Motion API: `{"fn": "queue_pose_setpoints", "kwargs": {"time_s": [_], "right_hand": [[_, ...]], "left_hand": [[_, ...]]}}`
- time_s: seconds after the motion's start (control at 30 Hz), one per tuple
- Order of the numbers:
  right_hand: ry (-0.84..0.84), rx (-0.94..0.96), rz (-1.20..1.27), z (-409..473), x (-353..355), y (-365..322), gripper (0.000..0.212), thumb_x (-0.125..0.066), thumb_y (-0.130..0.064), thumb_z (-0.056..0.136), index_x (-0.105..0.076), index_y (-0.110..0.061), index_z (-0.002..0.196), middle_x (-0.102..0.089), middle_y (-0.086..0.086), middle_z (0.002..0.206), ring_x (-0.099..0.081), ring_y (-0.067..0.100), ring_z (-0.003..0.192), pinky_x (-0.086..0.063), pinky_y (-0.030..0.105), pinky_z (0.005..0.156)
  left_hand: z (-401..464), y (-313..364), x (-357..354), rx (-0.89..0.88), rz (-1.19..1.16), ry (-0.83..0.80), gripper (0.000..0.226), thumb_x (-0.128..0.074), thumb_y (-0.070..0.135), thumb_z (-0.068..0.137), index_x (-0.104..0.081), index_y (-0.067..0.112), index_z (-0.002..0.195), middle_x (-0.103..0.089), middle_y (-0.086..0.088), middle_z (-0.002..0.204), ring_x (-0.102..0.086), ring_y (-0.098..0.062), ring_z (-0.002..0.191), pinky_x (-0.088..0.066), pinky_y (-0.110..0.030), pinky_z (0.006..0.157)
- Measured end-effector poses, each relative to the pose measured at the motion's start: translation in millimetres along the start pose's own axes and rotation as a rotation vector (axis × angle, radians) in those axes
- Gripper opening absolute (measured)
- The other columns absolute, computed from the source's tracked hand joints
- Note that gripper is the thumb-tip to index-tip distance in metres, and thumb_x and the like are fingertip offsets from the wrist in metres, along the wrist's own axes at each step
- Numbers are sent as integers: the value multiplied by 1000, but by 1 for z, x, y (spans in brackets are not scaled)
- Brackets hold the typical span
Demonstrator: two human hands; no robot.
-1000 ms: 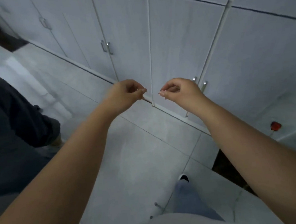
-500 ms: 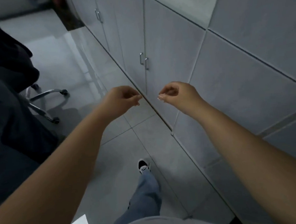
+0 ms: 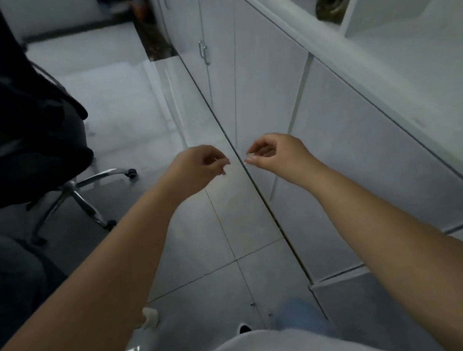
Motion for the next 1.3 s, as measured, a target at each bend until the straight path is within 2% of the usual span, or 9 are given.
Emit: {"fn": "queue_pose_setpoints", "kwargs": {"time_s": [0.07,0.17,0.33,0.5,0.67,0.83,0.97,1.17,1.3], "right_hand": [[-25,22,-3,56,-1,-6,12,-69,-24,83,-59,-23,90,-60,-8,83,-57,8,81,-44,19,76],[-69,69,-13,126,-6,-12,14,-70,-24,81,-60,-23,91,-63,-6,87,-58,7,82,-47,18,78],[-144,89,19,270,-22,-15,16,-72,-29,79,-61,-23,88,-59,-12,80,-60,9,85,-50,23,82],[-235,76,72,422,-31,-30,17,-74,-34,77,-62,-23,83,-64,-6,81,-63,15,87,-52,32,85],[-308,126,74,546,-40,-65,16,-74,-33,77,-58,-30,74,-65,-8,80,-64,15,87,-53,30,84],[-374,178,57,669,-65,-99,15,-73,-31,78,-59,-27,78,-64,-10,79,-63,13,86,-51,26,81],[-391,231,43,768,-97,-132,14,-73,-31,78,-62,-24,81,-65,-6,83,-64,14,87,-53,29,83],[-422,281,14,922,-141,-208,15,-73,-32,78,-65,-22,85,-68,-3,86,-65,14,88,-54,32,84],[-452,304,15,1006,-159,-243,13,-73,-32,78,-63,-25,82,-66,-7,81,-64,13,86,-52,27,79]], "left_hand": [[43,-11,23,21,2,19,10,-55,28,91,-64,22,88,-67,9,78,-64,-14,86,-47,-24,72],[96,-27,50,60,-4,65,14,-55,28,91,-65,18,94,-68,6,81,-64,-14,91,-48,-30,80],[211,-66,95,122,-4,139,8,-59,29,89,-63,21,89,-66,11,75,-62,-17,80,-44,-26,66],[324,-96,150,221,-75,221,13,-59,27,89,-65,16,93,-68,6,77,-61,-16,78,-44,-27,65],[417,-124,215,276,-117,277,12,-59,28,90,-64,18,92,-64,11,73,-60,-13,81,-42,-22,66],[507,-172,276,338,-157,346,15,-59,29,89,-65,17,95,-66,9,77,-60,-11,79,-41,-19,63],[586,-219,328,345,-145,369,10,-60,31,88,-64,22,89,-67,11,77,-64,-16,87,-48,-29,75],[699,-277,434,358,-180,425,11,-59,32,89,-65,22,90,-67,13,77,-65,-13,88,-46,-24,68],[760,-303,492,371,-220,472,11,-59,29,89,-65,21,90,-68,8,78,-64,-14,85,-50,-33,81]]}}
Point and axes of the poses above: each hand's wrist, its own z-axis towards the middle knuckle, its own x-axis out of the back of the hand, y = z × x, the point moved 2 cm from there along z, towards the middle knuckle
